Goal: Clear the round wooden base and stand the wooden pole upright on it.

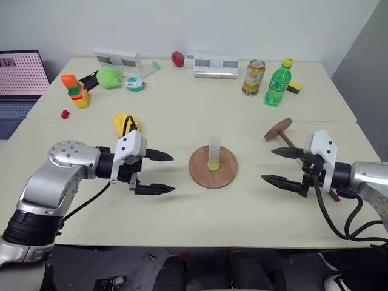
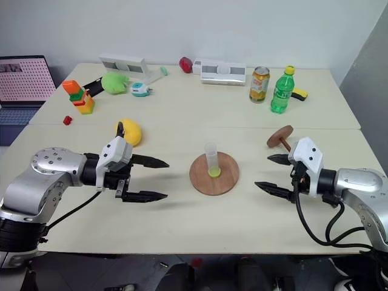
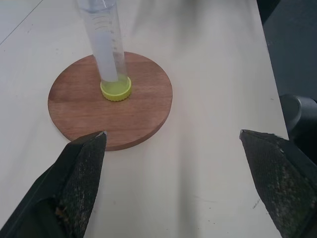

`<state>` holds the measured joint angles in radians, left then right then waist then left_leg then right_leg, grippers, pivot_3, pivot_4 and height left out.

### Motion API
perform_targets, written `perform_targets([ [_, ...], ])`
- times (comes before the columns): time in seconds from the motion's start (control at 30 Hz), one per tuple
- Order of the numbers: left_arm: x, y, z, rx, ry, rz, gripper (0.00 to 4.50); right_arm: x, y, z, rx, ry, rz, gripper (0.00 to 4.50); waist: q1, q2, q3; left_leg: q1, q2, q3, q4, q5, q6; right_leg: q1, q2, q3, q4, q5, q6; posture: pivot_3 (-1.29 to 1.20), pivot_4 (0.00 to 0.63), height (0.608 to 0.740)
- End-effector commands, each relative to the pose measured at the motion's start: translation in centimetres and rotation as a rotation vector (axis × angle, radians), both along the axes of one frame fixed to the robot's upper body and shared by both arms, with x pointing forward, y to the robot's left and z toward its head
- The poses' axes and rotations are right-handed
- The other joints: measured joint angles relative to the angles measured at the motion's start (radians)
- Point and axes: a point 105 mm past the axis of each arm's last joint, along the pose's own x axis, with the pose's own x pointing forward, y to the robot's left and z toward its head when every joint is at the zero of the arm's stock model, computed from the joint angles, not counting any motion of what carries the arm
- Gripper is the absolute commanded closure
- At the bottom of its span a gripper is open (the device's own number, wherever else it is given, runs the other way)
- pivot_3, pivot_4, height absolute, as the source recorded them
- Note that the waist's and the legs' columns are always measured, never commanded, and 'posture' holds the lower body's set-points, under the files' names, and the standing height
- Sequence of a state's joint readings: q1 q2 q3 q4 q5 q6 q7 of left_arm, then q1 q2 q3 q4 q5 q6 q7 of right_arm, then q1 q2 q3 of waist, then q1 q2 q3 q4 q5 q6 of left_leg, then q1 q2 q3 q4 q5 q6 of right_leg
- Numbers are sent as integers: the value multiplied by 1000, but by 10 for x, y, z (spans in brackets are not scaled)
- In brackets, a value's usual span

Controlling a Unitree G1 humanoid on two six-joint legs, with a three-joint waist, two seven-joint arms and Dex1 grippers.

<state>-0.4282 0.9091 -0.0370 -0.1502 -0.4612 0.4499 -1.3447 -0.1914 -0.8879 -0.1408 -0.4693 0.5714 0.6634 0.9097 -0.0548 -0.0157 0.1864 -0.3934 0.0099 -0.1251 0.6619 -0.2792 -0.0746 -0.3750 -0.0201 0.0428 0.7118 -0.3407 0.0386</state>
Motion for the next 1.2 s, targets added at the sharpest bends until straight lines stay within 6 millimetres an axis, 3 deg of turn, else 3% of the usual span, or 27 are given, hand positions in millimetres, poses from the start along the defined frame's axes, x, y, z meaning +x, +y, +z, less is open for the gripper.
perform_targets([
  [0.03,6,-2,10,-13,-39,7,0,-1,2,12,0,-63,9,185,0,0,0,0,0,0,0,0,0,0,0,0,0,0,0,0,150,740],
  [1.2,11,-4,16,-18,-49,-17,0,-12,12,26,53,-57,79,185,0,0,0,0,0,0,0,0,0,0,0,0,0,0,0,0,150,740],
])
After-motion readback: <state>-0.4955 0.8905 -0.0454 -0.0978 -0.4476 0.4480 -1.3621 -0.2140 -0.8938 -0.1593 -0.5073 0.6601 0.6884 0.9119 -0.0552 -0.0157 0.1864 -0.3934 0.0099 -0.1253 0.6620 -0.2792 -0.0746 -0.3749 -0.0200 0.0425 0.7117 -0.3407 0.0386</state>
